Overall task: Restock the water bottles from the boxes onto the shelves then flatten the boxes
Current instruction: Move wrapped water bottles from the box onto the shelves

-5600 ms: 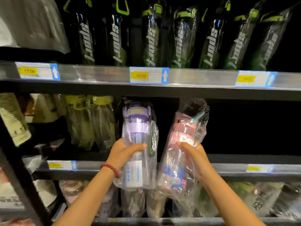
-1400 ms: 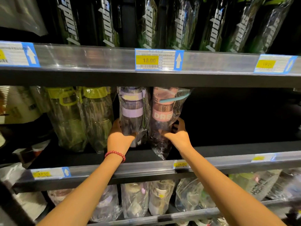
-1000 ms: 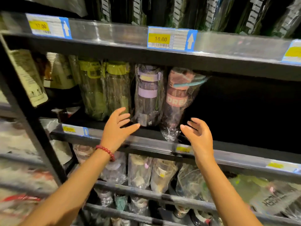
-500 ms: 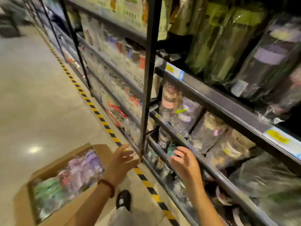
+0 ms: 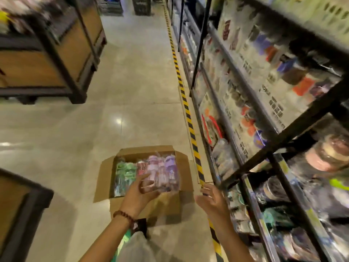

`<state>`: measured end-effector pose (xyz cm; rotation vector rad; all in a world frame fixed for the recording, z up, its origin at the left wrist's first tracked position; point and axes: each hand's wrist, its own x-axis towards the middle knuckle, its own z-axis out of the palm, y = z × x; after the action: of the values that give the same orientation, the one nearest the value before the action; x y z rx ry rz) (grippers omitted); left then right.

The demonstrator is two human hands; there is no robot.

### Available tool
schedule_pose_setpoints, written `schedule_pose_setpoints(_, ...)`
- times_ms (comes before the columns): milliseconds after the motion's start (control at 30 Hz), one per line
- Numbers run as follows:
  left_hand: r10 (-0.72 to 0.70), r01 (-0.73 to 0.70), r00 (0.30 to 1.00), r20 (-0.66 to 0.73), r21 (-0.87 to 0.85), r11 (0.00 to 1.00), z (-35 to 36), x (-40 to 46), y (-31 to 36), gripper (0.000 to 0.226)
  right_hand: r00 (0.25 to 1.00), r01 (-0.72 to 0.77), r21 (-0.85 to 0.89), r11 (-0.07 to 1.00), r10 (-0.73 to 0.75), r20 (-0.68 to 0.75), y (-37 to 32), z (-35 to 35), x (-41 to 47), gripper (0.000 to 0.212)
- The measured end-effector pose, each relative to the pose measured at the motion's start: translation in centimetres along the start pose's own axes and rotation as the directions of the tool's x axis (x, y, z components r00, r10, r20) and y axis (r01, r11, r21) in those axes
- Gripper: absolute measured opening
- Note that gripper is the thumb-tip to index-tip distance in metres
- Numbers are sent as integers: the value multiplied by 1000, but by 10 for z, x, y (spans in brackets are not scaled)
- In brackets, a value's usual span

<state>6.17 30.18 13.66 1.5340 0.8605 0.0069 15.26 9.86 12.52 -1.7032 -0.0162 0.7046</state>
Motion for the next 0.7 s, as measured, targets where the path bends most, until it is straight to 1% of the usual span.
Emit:
schedule_pose_setpoints(67,-32,31,999,-37,-25,999,-18,24,-1,54,999,-36,-15,999,36,11,-3,23,25,56)
schedule_pose_setpoints(133,-64,62,997,-46,-37,997,-35,53,-4,53,996,-78,-48,996,80,35,-5,45,51,52)
schedule_pose_setpoints(167,-84,82,996,-43,-44,996,-43,68,-5,52,993,-102,-66,993,105,50,-7,57,64,56)
schedule_pose_setpoints(267,-129,127,991,-44,-50,991,-65,118,-13,46,977,-201,-97,975,206,53,-2,87,110,89)
schedule_pose_setpoints(300,-138,136,989,-44,-44,990,-72,135,-18,47,973,-220,-114,969,226,44,1,98,127,86)
schedule_pose_setpoints(400,-180,181,983,-17,32,983,-88,185,-39,55,968,-247,-156,956,252,12,13,129,175,49)
schedule_pose_setpoints(433,-196,196,981,-9,51,979,-92,201,-48,57,968,-248,-168,954,251,-4,19,137,193,44)
schedule_pose_setpoints(567,-294,291,956,14,117,950,-91,263,-87,62,963,-269,-245,932,268,-35,49,159,262,42)
schedule_pose_setpoints(700,-403,399,915,5,140,906,-70,314,-133,65,941,-336,-321,885,332,-70,93,158,322,43)
